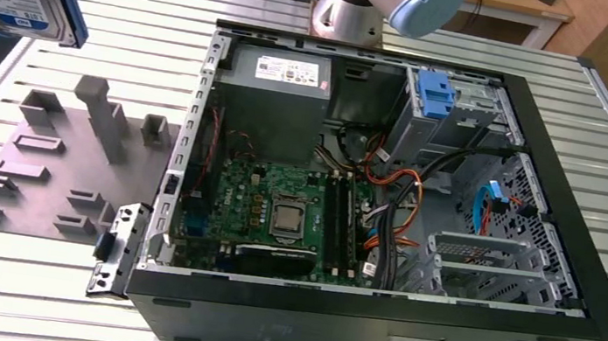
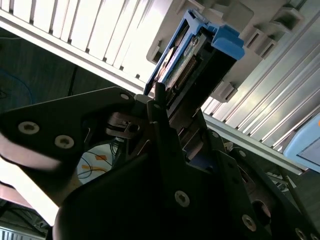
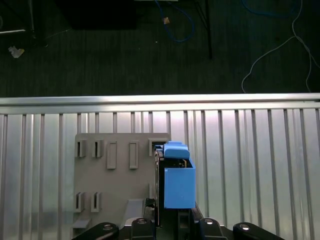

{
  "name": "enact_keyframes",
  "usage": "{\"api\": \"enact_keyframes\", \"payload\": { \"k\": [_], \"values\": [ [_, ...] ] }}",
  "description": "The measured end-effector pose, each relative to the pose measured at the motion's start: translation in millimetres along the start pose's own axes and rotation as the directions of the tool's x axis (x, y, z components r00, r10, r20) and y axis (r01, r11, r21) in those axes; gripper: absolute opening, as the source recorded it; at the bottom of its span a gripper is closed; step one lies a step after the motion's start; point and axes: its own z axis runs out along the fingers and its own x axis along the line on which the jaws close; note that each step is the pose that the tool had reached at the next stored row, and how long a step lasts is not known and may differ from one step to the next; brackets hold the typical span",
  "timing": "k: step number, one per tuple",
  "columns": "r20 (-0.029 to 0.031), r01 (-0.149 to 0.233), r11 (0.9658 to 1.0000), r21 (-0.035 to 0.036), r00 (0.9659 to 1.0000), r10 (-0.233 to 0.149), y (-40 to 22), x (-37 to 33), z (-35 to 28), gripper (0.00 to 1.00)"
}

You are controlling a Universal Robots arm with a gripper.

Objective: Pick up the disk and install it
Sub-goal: 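Pick up the disk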

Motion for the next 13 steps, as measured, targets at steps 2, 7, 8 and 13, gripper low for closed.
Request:
{"api": "enact_keyframes", "payload": {
  "k": [2, 7, 8, 13],
  "values": [
    [0.0000, 0.000, 1.0000, 0.0000, 1.0000, 0.000, 0.0, 0.0, 0.0, 0.35],
    [-0.0002, 0.000, 1.0000, -0.0002, 1.0000, 0.000, 0.1, -0.1, -1.2, 0.35],
    [0.0000, 0.000, 1.0000, 0.0000, 1.0000, 0.000, 0.2, -0.1, -2.0, 0.35],
    [-0.0001, 0.000, 1.0000, 0.0000, 1.0000, 0.000, 0.5, -0.4, -7.1, 0.35]
  ]
}}
